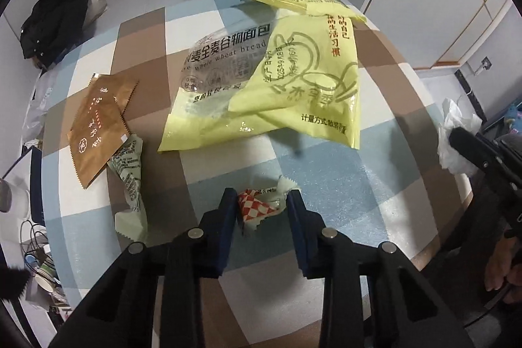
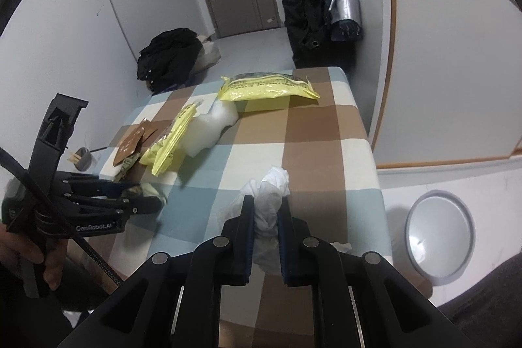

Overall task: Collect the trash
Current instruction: 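Grasp the red-white wrapper with the left tool while the right tool holds the tissue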

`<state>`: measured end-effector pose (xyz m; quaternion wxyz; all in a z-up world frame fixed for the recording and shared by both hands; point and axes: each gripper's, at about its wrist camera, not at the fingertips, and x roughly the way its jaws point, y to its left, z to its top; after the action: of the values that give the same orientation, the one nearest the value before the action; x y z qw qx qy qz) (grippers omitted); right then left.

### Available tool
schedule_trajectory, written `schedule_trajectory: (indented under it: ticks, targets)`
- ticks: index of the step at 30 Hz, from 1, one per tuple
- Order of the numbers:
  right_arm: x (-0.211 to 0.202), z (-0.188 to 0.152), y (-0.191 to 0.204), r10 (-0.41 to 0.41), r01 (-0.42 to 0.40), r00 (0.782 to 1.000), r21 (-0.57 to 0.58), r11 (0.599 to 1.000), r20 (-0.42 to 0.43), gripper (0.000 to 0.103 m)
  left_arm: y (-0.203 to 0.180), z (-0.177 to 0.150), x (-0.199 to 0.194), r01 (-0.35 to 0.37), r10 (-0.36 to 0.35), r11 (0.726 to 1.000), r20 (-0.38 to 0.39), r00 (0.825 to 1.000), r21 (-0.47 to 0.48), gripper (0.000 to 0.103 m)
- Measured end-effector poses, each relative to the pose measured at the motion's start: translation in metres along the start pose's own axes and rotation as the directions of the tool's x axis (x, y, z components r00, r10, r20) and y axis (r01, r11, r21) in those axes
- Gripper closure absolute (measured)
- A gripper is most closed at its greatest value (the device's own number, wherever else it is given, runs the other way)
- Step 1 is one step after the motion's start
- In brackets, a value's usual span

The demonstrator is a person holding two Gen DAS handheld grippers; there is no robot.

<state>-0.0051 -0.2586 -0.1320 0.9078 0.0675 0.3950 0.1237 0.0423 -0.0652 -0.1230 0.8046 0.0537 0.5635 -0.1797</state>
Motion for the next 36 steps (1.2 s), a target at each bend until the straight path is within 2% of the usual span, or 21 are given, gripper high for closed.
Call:
schedule_trajectory:
  ticks: [10, 20, 29, 36]
  targets:
    - [-0.004, 0.001, 0.004, 0.015, -0.015, 1.000, -0.013, 1.000, 0.011, 0.091, 0.002, -0.008, -0.010, 0.027, -0.026, 0.999, 0.009, 1.000, -0.046, 0.078]
    - [-0.015, 0.002, 0.008, 0.031, -0.030, 0.999, -0.022, 0.999, 0.043, 0.091, 0.010, -0.011, -0.049, 0.059, -0.049, 0.994, 0.105, 0.993, -0.088, 0.078]
    - [-0.046, 0.018, 0.006, 0.050, -0.048, 0.993, -0.024, 0.999, 0.105, 0.091, -0.001, -0.004, -0.088, 0.068, -0.045, 0.992, 0.214, 0.976, -0.106, 0.078]
    - [-0.082, 0.042, 0.000, 0.058, -0.050, 0.982, -0.049, 0.998, 0.181, 0.091, -0.027, 0.014, -0.115, 0.096, -0.077, 0.994, 0.279, 0.957, -0.054, 0.078]
